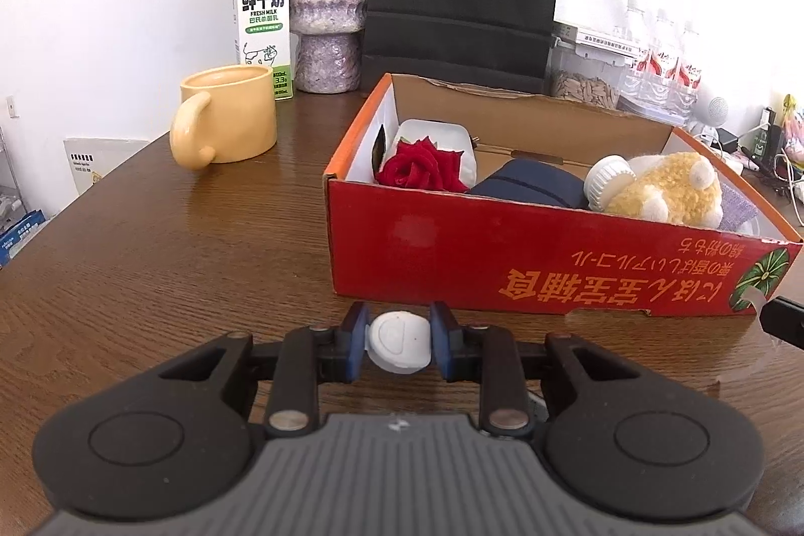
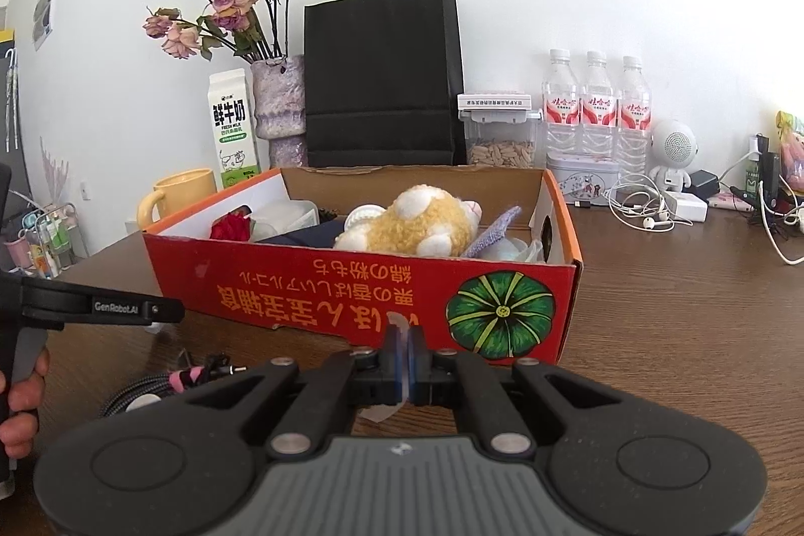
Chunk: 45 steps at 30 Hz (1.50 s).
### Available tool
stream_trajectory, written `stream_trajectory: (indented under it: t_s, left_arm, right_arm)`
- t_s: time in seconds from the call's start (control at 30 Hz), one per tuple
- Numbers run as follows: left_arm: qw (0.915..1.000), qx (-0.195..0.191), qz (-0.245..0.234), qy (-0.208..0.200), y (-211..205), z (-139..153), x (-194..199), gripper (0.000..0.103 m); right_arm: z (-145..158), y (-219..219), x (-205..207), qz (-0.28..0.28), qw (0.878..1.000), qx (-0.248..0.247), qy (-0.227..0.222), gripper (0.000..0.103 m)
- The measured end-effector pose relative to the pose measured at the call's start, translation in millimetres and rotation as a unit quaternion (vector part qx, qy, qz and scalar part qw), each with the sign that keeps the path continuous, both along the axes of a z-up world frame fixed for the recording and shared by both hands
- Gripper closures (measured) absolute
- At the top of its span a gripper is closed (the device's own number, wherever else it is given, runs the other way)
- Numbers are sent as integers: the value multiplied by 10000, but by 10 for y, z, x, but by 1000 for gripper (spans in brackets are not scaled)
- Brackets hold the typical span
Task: Organize objects
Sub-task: 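Grasp the white cap with the left gripper while the right gripper grasps a thin clear strip, then carry the cap and strip into the box and open both grippers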
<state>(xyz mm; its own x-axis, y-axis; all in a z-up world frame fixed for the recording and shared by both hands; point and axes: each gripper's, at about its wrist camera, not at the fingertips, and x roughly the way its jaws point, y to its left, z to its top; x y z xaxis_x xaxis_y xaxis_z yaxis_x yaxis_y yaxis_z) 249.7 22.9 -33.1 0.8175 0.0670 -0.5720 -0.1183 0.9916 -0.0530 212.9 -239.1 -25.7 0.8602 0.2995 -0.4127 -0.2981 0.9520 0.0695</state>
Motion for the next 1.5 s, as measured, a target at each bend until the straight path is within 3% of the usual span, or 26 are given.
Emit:
stream_trajectory:
  t_s: [0.37,0.63,0.97,1.37,1.47,1.5]
  left_arm:
    - [9996,20,-83,-276,-61,155,-275,75]
    - [9973,31,-341,-648,-153,514,-300,75]
    - [9946,65,-467,-920,-302,785,249,75]
    - [9956,22,-467,-808,-325,622,1048,74]
    - [9964,136,-465,-694,-295,545,1135,49]
    - [9968,126,-428,-664,-272,528,1147,27]
  right_arm:
    - [95,104,-154,23,9996,168,-218,101]
    - [354,258,-59,163,9982,318,-474,101]
    - [674,516,484,274,9960,301,-794,101]
    - [494,559,1286,216,9986,184,-445,99]
    - [420,520,1397,67,9997,3,-240,88]
    - [400,501,1422,38,9999,-37,-160,74]
